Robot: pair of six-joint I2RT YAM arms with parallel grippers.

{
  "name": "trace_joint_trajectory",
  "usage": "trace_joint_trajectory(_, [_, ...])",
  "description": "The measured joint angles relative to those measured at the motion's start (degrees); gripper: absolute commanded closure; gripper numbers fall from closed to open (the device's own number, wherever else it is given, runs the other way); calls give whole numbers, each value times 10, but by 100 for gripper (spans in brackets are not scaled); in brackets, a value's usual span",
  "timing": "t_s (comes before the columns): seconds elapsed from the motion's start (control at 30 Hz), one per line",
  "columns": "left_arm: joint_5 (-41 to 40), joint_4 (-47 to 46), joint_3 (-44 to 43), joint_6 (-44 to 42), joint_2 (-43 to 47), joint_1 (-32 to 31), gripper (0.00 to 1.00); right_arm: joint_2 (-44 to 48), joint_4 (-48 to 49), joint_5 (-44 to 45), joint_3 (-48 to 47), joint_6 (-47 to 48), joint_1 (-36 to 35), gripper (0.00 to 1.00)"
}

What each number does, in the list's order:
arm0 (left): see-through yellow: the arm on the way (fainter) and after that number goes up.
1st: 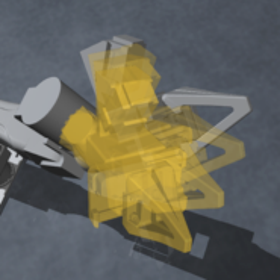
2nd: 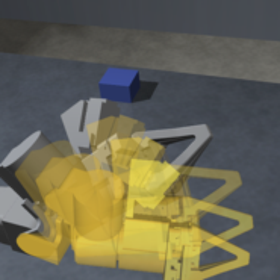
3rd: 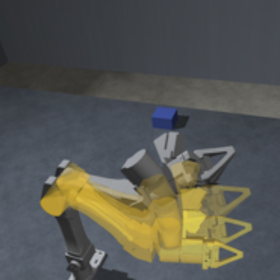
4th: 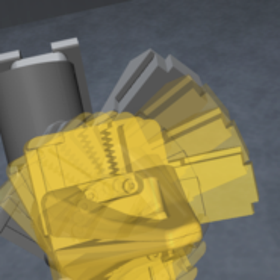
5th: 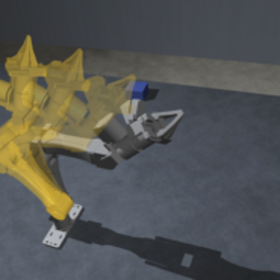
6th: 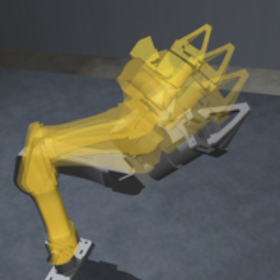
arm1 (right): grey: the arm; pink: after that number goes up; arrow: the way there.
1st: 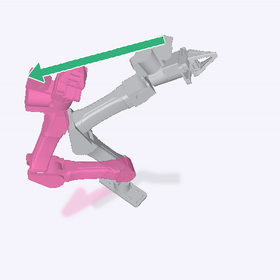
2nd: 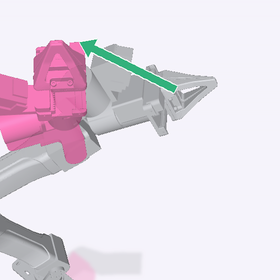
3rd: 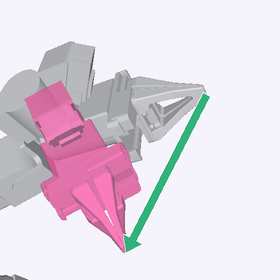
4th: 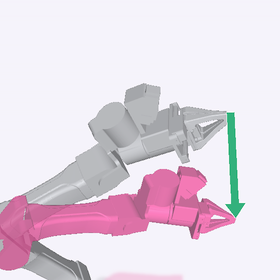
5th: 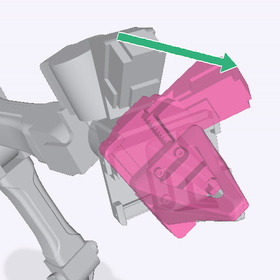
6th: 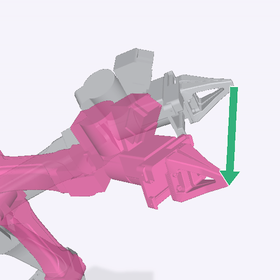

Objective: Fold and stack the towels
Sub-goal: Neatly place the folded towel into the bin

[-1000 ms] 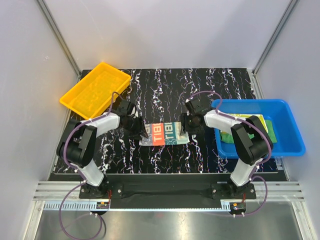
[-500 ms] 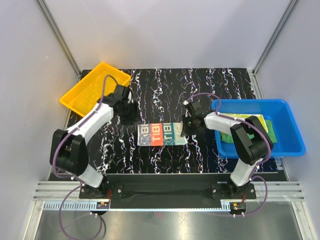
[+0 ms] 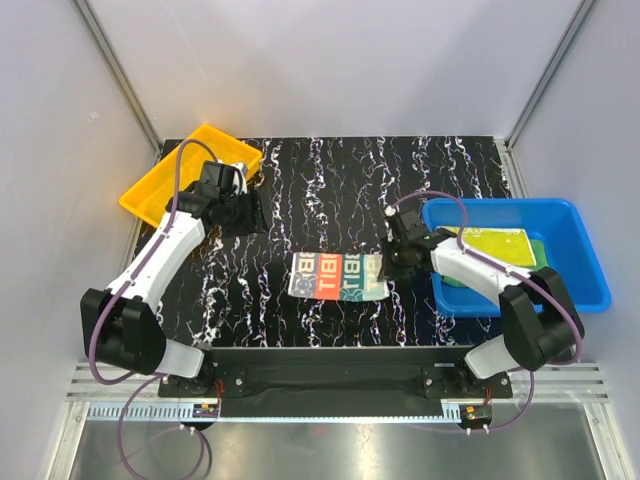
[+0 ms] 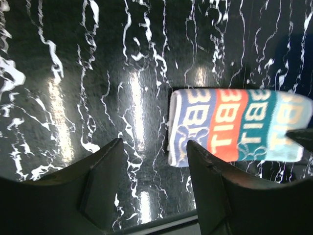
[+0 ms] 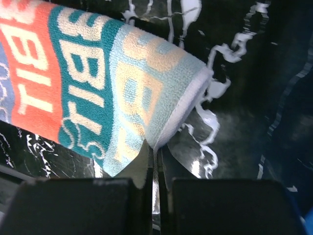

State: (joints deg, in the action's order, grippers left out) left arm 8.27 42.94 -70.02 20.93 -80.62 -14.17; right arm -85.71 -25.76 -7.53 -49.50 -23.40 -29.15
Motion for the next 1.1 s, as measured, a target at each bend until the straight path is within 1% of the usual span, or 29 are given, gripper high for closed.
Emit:
trace_joint_trajectory(0.1, [14, -1, 13, -2, -1, -1, 40, 22, -45, 27, -19, 0, 0, 100])
trace_joint_trajectory(0.33, [23, -7, 15, -9, -1, -1, 40, 44, -165, 84, -124, 23, 0, 100])
trace_joint_trajectory(0.47, [30, -7, 16, -10, -1, -1, 40, 64, -227, 118, -176, 50, 24, 100])
trace_joint_trajectory(0.6, [44, -13, 21, -10, -1, -1, 40, 79, -283, 154, -220, 73, 82, 100])
trace_joint_trajectory(0.83, [80, -24, 27, -10, -1, -1, 40, 100, -350, 204, -291, 114, 198, 100])
trace_joint_trajectory(1.0, [92, -28, 30, -8, 0, -1, 40, 101, -382, 238, -309, 145, 287, 100])
trace_joint_trajectory(1.1, [92, -32, 31, -4, 8, -1, 39, 96, -400, 254, -316, 168, 321, 100])
